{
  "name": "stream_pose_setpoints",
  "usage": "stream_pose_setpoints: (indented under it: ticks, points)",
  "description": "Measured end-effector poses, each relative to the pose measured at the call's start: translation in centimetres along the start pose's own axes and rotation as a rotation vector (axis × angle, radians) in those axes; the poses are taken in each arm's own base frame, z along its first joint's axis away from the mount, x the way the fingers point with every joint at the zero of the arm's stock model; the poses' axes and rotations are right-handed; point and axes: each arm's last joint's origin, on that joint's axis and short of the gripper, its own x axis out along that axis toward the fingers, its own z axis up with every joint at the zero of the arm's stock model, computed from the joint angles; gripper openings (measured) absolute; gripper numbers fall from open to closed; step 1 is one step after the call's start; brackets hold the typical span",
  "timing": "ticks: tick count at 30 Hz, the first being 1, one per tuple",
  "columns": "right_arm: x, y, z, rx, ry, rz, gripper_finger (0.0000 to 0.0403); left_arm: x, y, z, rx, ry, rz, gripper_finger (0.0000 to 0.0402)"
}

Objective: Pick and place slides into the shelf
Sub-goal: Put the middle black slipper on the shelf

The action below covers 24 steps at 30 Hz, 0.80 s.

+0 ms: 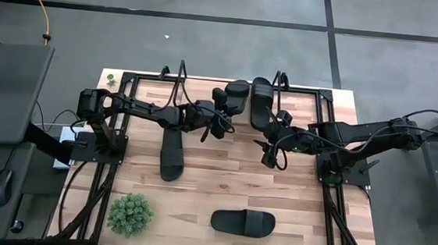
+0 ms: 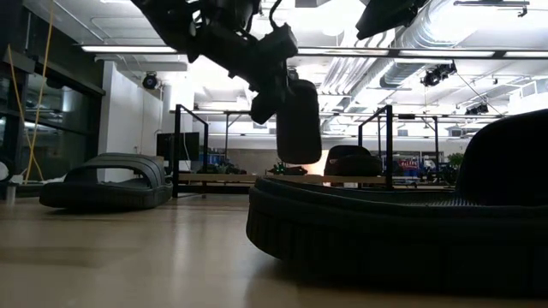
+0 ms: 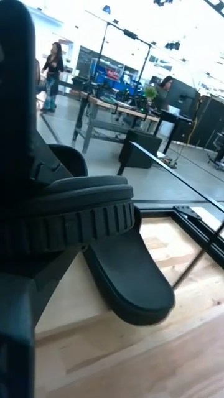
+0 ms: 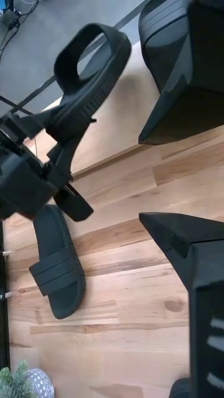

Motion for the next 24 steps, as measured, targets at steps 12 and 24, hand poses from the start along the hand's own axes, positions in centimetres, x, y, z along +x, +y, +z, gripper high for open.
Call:
stream_pose_setpoints:
  ticks: [12, 24]
  points:
    - [0.0, 0.0, 0.0, 0.0, -0.001, -0.001, 0.0179, 0.7, 0.0, -0.5, -0.024, -0.027, -0.021, 0.0087]
    - [0.0, 0.0, 0.1, 0.002, -0.006, -0.003, 0.0179, 4.7, -2.4, -1.0, 0.011, 0.077, -0.014, 0.0087]
